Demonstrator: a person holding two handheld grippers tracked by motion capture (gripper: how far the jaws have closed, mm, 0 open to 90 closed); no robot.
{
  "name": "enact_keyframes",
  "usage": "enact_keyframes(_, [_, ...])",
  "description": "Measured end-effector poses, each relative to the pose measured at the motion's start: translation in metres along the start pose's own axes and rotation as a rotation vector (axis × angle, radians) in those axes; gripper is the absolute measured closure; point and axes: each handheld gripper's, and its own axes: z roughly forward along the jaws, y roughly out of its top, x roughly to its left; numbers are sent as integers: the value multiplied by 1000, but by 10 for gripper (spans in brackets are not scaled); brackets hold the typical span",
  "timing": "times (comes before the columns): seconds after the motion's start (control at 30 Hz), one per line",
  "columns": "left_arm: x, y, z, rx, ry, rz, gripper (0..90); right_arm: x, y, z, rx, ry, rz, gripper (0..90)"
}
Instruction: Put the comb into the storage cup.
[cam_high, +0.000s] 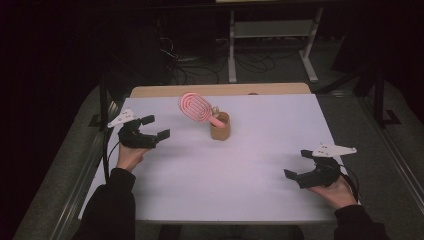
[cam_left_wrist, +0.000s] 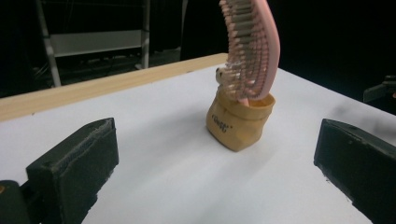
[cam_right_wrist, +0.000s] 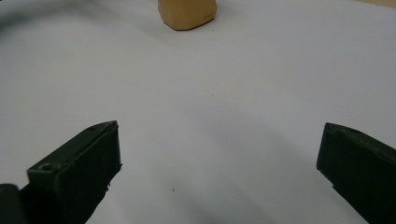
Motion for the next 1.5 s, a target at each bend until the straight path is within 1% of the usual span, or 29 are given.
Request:
enact_keyframes(0.07, [0, -2, -2, -1, 6, -3, 0, 0, 0, 1, 2, 1, 0, 0])
enact_keyframes(0.23, [0, -3, -9, -12, 3, -12, 0, 1, -1, 3, 10, 3, -1, 0])
enact_keyframes(0.43, [-3, -6, -16, -12, 6, -6, 0, 2, -1, 5, 19, 3, -7, 0])
enact_keyframes(0.57, [-3, -11, -21, -8, 2, -7, 0, 2, -1, 5, 17, 2, -5, 0])
enact_keyframes(0.7, [-4, -17, -25, 2, 6, -9, 0, 2, -1, 5, 20, 1, -6, 0])
enact_keyframes(0.8, [-5, -24, -29, 12, 9, -7, 0, 2, -1, 5, 19, 0, -4, 0])
enact_keyframes(0.97, [-5, -30, -36, 11, 14, -15, 0, 2, -1, 4, 19, 0, -1, 0])
enact_keyframes(1.0, [-4, -34, -40, 11, 21, -16, 0, 1, -1, 4, 17, -1, -2, 0])
enact_keyframes(1.07, [-5, -36, -41, 7, 26, -20, 0, 1, -1, 4, 15, -1, -1, 0])
enact_keyframes(1.1, [-5, -39, -45, 8, 37, -22, 0, 1, -1, 4, 15, -1, 1, 0])
enact_keyframes(1.17, [-5, -41, -46, 10, 43, -20, 0, 1, -1, 4, 15, -2, 2, 0])
enact_keyframes(1.2, [-6, -44, -49, 9, 53, -16, 0, 1, -1, 4, 15, -2, 2, 0])
enact_keyframes(1.27, [-7, -48, -50, 9, 58, -14, 0, 1, -2, 3, 14, -1, 2, 0])
enact_keyframes(1.3, [-8, -49, -52, 9, 63, -5, 0, 1, -2, 3, 14, -2, 2, 0])
enact_keyframes(1.37, [-9, -53, -54, -3, 72, -2, 0, 0, -2, 3, 13, -2, 2, 0])
enact_keyframes(1.4, [-9, -53, -54, -3, 72, -2, 0, 0, -2, 3, 13, -3, 4, 0])
enact_keyframes(1.47, [-9, -59, -57, 8, 95, 5, 0, 0, -3, 2, 13, -3, 8, 0])
enact_keyframes(1.5, [-9, -59, -57, 8, 95, 5, 0, 0, -3, 2, 14, -3, 9, 0])
